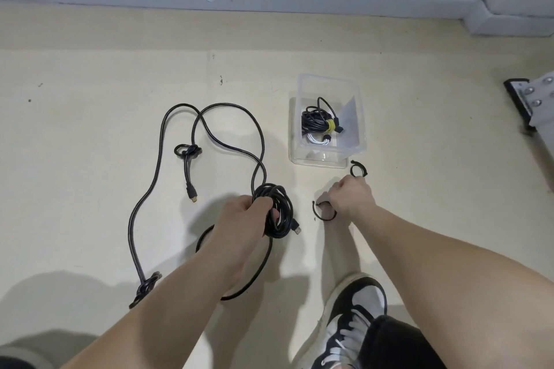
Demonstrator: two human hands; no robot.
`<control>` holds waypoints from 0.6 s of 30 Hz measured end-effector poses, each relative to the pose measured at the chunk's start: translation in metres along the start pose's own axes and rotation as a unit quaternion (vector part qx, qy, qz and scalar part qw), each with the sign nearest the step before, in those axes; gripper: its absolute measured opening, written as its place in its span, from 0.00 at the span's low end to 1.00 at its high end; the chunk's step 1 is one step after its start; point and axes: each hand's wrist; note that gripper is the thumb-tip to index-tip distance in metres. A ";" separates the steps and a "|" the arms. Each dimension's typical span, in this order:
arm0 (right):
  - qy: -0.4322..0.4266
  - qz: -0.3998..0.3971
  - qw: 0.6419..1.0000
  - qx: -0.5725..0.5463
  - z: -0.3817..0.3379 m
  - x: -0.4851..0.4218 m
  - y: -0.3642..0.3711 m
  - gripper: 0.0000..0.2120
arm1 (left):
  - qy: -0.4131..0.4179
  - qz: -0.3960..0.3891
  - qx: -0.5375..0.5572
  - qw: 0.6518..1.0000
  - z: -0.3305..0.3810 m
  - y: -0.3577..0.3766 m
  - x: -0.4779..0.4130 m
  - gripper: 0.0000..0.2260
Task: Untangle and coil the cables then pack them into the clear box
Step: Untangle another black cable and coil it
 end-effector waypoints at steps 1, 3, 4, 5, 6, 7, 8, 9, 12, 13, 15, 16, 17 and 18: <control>-0.007 -0.030 0.999 0.044 -0.001 -0.006 -0.003 0.16 | 0.000 -0.005 0.005 1.000 0.001 0.003 -0.002 0.08; -0.030 -0.052 0.994 0.097 -0.004 -0.017 -0.006 0.18 | 0.000 -0.013 0.011 1.000 0.001 0.008 -0.008 0.08; -0.036 -0.053 0.993 0.097 -0.003 -0.021 -0.005 0.18 | 0.001 -0.018 0.011 1.000 0.001 0.009 -0.010 0.08; -0.041 -0.055 0.994 0.087 -0.002 -0.025 -0.004 0.17 | 0.003 -0.022 0.009 1.000 0.000 0.010 -0.013 0.08; -0.046 -0.055 0.995 0.075 0.000 -0.029 -0.002 0.17 | 0.005 -0.026 0.006 1.000 0.000 0.010 -0.016 0.09; -0.047 -0.051 0.996 0.054 0.003 -0.032 -0.001 0.15 | 0.005 -0.028 0.004 1.000 -0.002 0.010 -0.018 0.10; -0.052 -0.045 0.997 0.032 0.008 -0.035 0.000 0.12 | 0.005 -0.028 0.003 1.000 -0.003 0.010 -0.021 0.12; -0.046 -0.037 0.998 0.004 0.013 -0.037 0.002 0.09 | 0.005 -0.027 0.003 1.000 -0.004 0.010 -0.022 0.12; -0.029 -0.025 0.996 -0.077 0.023 -0.043 0.006 0.06 | 0.005 -0.021 0.011 1.000 -0.009 0.010 -0.026 0.12; -0.025 -0.026 0.996 -0.087 0.024 -0.043 0.009 0.06 | 0.006 -0.020 0.011 1.000 -0.010 0.010 -0.026 0.11; 0.008 -0.020 0.992 -0.121 0.025 -0.043 0.012 0.06 | 0.007 -0.024 0.015 1.000 -0.011 0.009 -0.025 0.10; 0.040 -0.011 0.989 -0.142 0.025 -0.041 0.014 0.07 | 0.007 -0.027 0.017 0.999 -0.011 0.008 -0.025 0.11; 0.072 -0.007 0.984 -0.164 0.025 -0.038 0.015 0.06 | 0.007 -0.029 0.017 0.999 -0.011 0.008 -0.024 0.12; 0.094 -0.005 0.979 -0.181 0.025 -0.035 0.017 0.05 | 0.009 -0.029 0.016 0.999 -0.011 0.007 -0.023 0.13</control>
Point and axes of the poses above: each hand's wrist, its own x-axis away from the middle knuckle, its own y-axis out of the palm, z = x × y, and after that the axes turned 2 degrees about y, right-handed
